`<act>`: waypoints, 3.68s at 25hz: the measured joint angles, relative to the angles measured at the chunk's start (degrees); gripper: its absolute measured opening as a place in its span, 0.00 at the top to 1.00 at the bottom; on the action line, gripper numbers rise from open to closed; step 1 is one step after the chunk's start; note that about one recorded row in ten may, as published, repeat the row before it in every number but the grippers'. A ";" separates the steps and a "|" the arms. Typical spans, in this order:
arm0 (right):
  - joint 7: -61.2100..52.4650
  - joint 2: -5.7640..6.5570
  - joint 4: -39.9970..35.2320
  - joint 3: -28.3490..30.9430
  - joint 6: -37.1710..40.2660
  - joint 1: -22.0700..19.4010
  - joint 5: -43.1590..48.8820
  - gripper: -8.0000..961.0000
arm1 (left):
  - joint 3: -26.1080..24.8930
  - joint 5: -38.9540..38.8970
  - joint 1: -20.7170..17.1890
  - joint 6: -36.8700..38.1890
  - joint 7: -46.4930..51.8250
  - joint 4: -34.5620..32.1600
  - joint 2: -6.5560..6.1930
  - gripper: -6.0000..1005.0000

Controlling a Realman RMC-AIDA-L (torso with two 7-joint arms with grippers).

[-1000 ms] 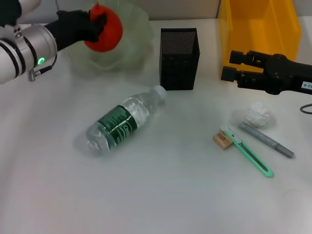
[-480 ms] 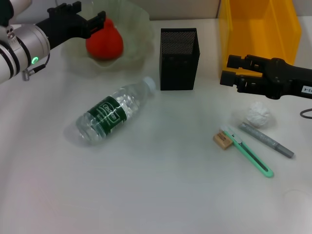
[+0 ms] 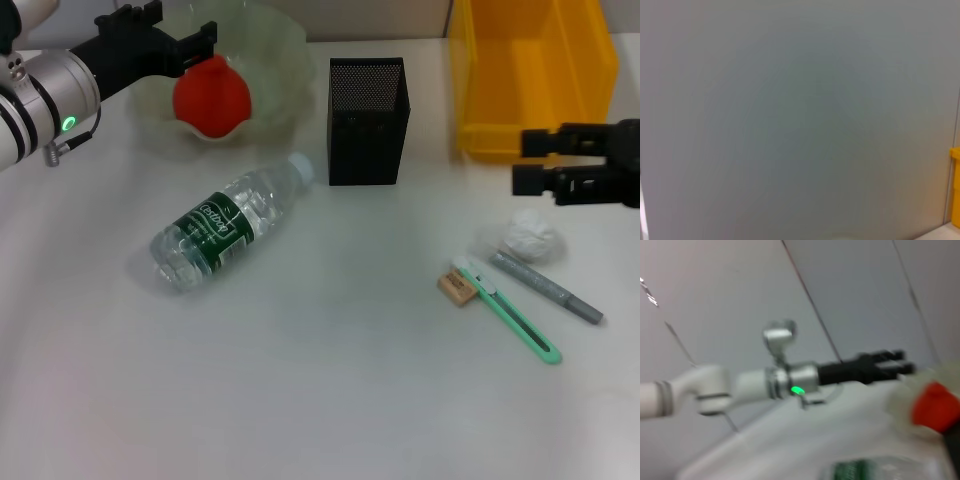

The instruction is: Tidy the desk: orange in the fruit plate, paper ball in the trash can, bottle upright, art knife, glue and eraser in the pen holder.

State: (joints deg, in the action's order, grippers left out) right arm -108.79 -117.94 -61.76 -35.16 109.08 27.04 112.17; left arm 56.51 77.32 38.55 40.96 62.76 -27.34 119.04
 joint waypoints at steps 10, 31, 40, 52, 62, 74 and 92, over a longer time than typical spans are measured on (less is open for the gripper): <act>-22.65 -1.27 -17.63 -7.30 -11.36 0.86 25.31 0.15 | -0.01 -2.19 -0.63 1.40 0.07 0.24 0.06 0.22; -28.16 -1.03 1.62 -23.61 -27.60 9.14 36.88 0.16 | -0.52 -4.33 -1.41 2.59 0.18 0.00 -0.09 0.24; -29.91 -1.21 2.28 -23.66 -27.88 9.90 40.23 0.22 | -0.06 -6.54 -1.54 2.48 -0.19 0.02 -0.09 0.25; -32.30 -1.03 -6.18 -19.42 -24.51 6.95 39.00 0.52 | 1.38 -6.67 -2.34 3.33 1.29 0.05 -0.06 0.26; -24.62 -1.50 -15.24 -10.74 -30.01 -0.04 16.53 0.54 | 1.50 -6.66 -3.53 6.02 3.10 -0.64 -0.27 0.27; -0.04 -1.25 3.72 -12.17 -56.17 0.34 -6.09 0.54 | 2.40 -6.66 -6.87 12.30 5.32 -4.42 -0.08 0.29; 22.16 -1.10 20.42 -11.42 -62.60 4.16 -24.07 0.28 | 23.69 9.71 -13.93 11.16 25.69 -28.41 -0.40 0.31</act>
State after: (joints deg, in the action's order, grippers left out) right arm -86.64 -119.04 -41.34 -46.58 46.48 31.20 88.11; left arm 80.20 87.03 24.62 52.12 88.46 -55.75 118.63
